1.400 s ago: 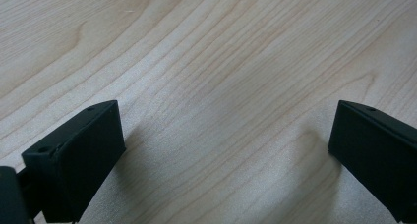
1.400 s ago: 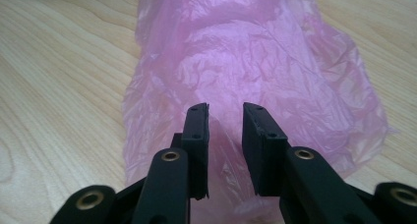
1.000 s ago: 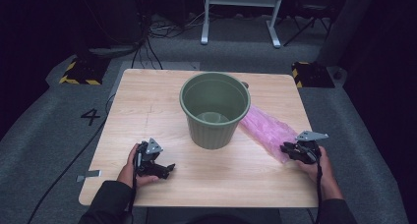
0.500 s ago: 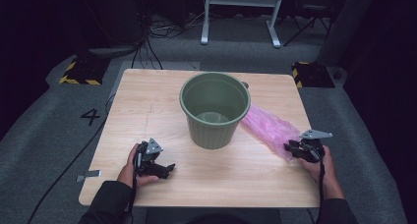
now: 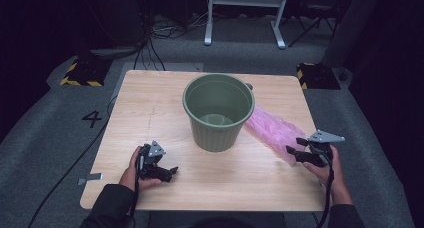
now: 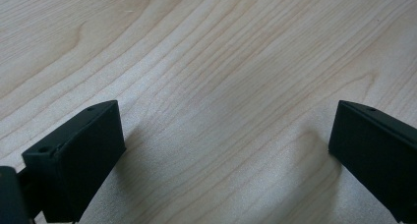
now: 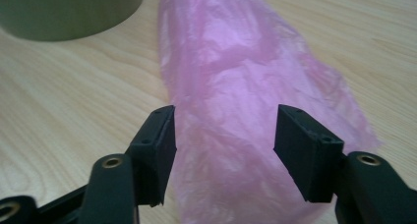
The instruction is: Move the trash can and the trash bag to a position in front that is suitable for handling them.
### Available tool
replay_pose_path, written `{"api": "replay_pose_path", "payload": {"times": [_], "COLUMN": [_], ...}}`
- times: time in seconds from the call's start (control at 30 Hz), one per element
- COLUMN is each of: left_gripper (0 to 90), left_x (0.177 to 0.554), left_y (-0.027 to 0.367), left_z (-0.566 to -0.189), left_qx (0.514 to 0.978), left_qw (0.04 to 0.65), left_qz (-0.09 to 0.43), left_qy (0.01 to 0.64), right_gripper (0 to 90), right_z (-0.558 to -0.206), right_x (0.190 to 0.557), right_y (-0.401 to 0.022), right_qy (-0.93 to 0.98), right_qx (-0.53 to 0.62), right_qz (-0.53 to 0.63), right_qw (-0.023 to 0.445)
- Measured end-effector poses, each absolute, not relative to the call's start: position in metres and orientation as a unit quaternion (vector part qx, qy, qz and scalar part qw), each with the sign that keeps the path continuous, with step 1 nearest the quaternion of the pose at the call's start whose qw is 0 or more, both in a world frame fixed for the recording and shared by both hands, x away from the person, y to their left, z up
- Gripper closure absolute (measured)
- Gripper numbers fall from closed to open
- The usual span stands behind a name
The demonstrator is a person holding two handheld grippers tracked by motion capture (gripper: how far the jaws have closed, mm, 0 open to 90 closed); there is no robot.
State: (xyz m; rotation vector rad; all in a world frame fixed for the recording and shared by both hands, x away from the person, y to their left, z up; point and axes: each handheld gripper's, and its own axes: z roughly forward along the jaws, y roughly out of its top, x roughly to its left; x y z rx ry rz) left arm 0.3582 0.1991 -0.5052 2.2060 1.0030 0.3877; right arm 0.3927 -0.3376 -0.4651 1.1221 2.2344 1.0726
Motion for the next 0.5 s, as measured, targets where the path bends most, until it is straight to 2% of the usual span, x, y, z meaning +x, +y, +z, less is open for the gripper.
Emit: {"api": "replay_pose_path", "payload": {"times": [0.07,0.1,0.13,0.17,0.2,0.23,0.27,0.37,0.4,0.5], "left_gripper": [0.2,0.4,0.3,0.3,0.3,0.3,0.3,0.3,0.3,0.1], "left_x": [0.358,0.358,0.358,0.358,0.358,0.358,0.358,0.358,0.359,0.36], "left_y": [0.199,0.199,0.199,0.199,0.199,0.199,0.199,0.198,0.197,0.195], "left_z": [-0.505,-0.505,-0.505,-0.505,-0.505,-0.505,-0.505,-0.505,-0.505,-0.505], "left_qx": [0.846,0.846,0.846,0.846,0.846,0.846,0.846,0.845,0.847,0.847], "left_qw": [0.337,0.337,0.337,0.337,0.337,0.337,0.337,0.338,0.337,0.337], "left_qz": [0.149,0.149,0.149,0.149,0.149,0.149,0.149,0.15,0.149,0.149], "left_qy": [0.385,0.385,0.384,0.384,0.385,0.385,0.385,0.386,0.384,0.382], "right_gripper": [50.7,50.7,56.0,56.0,63.8,63.8,68.4,72.5,76.8,79.3], "right_z": [-0.47,-0.47,-0.475,-0.475,-0.482,-0.482,-0.487,-0.49,-0.491,-0.492], "right_x": [0.394,0.394,0.396,0.396,0.4,0.4,0.403,0.404,0.405,0.405], "right_y": [-0.33,-0.33,-0.329,-0.329,-0.33,-0.33,-0.331,-0.333,-0.335,-0.335], "right_qy": [0.815,0.815,0.82,0.82,0.823,0.823,0.825,0.824,0.822,0.821], "right_qx": [0.396,0.396,0.393,0.393,0.402,0.402,0.406,0.411,0.416,0.419], "right_qz": [0.375,0.375,0.371,0.371,0.362,0.362,0.357,0.357,0.357,0.359], "right_qw": [0.197,0.197,0.186,0.186,0.174,0.174,0.167,0.159,0.153,0.147]}}
